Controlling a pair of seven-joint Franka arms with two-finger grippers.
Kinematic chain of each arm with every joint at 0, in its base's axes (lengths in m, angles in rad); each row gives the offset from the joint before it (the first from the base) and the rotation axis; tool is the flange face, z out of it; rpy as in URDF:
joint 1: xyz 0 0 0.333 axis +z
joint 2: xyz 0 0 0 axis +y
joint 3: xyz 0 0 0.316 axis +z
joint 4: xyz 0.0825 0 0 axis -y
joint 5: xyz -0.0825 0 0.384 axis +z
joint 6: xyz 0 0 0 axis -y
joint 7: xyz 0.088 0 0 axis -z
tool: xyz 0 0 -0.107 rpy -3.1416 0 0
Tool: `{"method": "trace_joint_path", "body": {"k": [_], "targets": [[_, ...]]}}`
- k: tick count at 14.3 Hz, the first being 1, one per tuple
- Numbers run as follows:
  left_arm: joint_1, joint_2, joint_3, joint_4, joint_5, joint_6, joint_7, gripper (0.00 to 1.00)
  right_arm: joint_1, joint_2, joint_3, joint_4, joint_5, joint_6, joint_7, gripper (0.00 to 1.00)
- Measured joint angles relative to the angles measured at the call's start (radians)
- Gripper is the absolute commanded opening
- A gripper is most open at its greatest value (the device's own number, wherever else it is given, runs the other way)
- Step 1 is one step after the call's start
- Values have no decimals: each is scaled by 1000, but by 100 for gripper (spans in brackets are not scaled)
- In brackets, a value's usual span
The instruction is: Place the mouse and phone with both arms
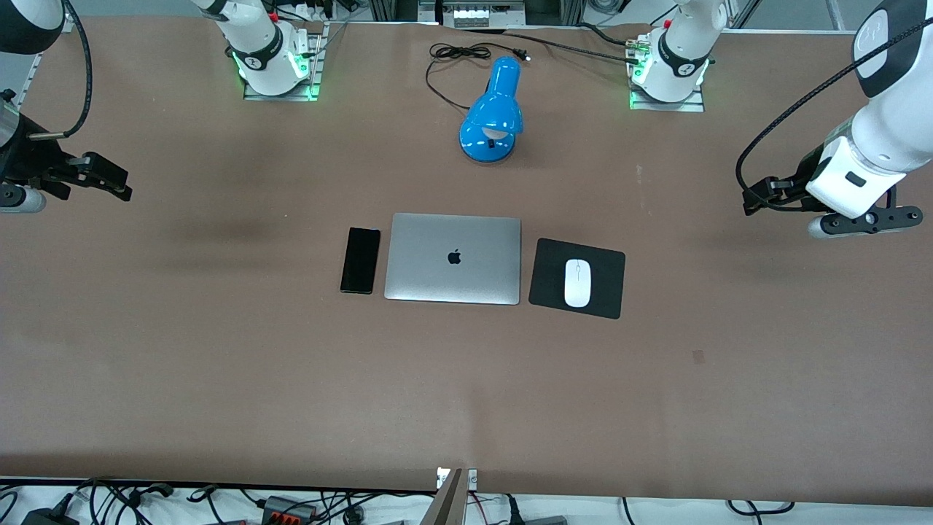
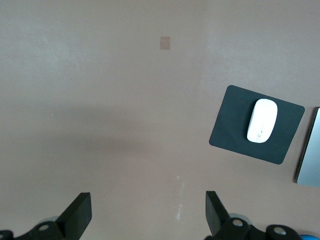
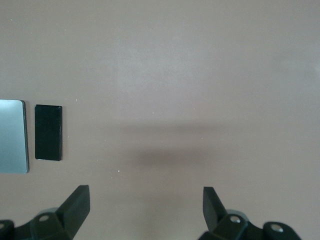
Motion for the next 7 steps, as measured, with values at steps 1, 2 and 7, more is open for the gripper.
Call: {"method": "trace_joint_path", "body": {"k": [1, 2, 7], "targets": [[1, 0, 0, 0, -3, 0, 0, 100, 0, -1, 0, 0, 0, -5, 0, 100], [3, 0, 0, 0, -5, 0, 0, 100, 0, -4, 0, 0, 0, -7, 0, 100], [6, 0, 0, 0, -11, 0, 0, 100, 1, -23, 0, 0, 0, -7, -1, 100]]}}
